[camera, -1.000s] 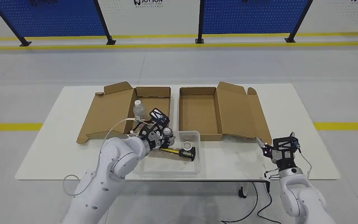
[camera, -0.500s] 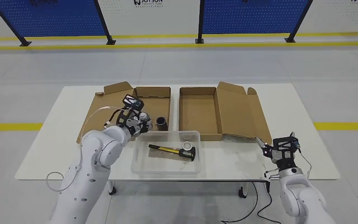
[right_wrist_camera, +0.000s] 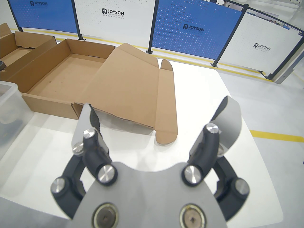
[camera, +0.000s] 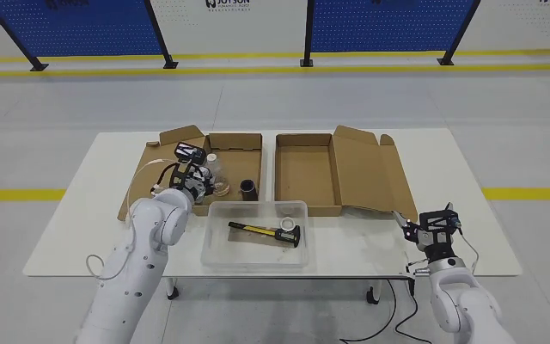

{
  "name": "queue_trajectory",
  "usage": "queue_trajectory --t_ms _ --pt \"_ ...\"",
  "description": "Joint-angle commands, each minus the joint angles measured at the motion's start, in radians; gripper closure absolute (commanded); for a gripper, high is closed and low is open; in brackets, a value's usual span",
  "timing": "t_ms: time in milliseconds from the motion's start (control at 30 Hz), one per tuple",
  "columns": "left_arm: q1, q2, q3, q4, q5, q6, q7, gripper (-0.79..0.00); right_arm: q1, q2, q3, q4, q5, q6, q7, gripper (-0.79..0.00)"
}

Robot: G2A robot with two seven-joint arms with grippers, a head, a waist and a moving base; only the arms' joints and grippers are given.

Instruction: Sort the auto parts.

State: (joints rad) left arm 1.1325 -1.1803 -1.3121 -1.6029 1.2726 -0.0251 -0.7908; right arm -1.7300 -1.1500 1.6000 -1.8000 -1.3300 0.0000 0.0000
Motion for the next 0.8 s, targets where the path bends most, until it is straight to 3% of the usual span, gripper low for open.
queue_trajectory --t_ms 0,367,767 --pt "-0.012 -0.003 0.011 0.035 -0.003 0.004 0.018 0.0 0.0 0.0 0.0 0.0 0.0 0.0 0.0 -0.785" --pt "-0.066 -0.02 0.051 0.207 -0.029 0.027 0.085 0.0 0.0 0.0 0.0 0.0 0.0 0.0 0.0 -0.785" --pt "-0.091 -0.033 0.081 0.332 -0.022 0.042 0.145 0.0 0.0 0.0 0.0 0.0 0.0 0.0 0.0 -0.785"
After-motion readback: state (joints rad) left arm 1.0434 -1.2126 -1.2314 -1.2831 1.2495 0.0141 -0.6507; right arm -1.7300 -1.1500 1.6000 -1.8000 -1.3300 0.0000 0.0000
